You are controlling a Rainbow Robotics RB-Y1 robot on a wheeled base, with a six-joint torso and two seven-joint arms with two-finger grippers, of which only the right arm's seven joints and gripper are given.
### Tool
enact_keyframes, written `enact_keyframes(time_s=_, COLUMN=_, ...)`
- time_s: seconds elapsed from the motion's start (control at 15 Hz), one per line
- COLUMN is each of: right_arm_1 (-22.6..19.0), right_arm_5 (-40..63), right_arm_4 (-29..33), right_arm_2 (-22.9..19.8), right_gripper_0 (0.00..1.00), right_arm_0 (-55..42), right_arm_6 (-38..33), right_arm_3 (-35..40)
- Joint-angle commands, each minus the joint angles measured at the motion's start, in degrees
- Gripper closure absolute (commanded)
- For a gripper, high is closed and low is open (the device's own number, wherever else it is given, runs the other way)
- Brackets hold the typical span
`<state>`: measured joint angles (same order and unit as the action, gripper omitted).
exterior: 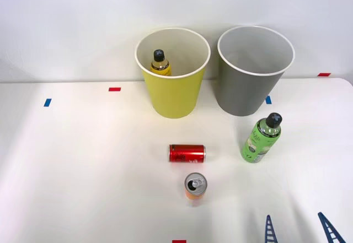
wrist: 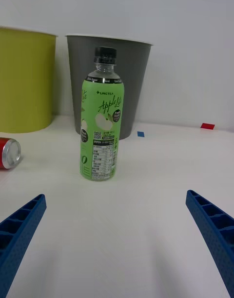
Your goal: Put cans in the gray bin, plastic bottles in the light green bin
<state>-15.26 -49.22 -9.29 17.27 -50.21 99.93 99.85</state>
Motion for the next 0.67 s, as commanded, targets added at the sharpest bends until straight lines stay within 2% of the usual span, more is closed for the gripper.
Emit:
enact_keyframes(time_s=0.07, right_arm_1=-2.94, right_arm_5=-0.17, right_arm_4=-0.29, right_arm_2=-0.31, right_gripper_0=0.0, right_arm_0=2.31, right_arm_6=-0.53, right_arm_3=-0.09)
enact_keyframes(time_s=0.2, right_arm_1=-3.64, right_arm_5=-0.08, right_arm_4=-1.35, right_arm_2=1.54, right_gripper_0=0.0, right_arm_0=3.01, right_arm_6=-0.79, right_arm_3=-0.09)
enact_keyframes(time_s=0.4, right_arm_1=-3.55, right_arm_5=0.01, right_arm_4=-6.18, right_arm_2=4.88, right_gripper_0=0.0, right_arm_0=3.98, right_arm_6=-0.09, right_arm_3=-0.09)
enact_keyframes(time_s=0.67, right_arm_1=-1.36, right_arm_5=3.43, right_arm_4=-8.99, right_arm_2=5.23, right_gripper_0=0.0, right_arm_0=8.9, right_arm_6=0.44, right_arm_3=-0.09)
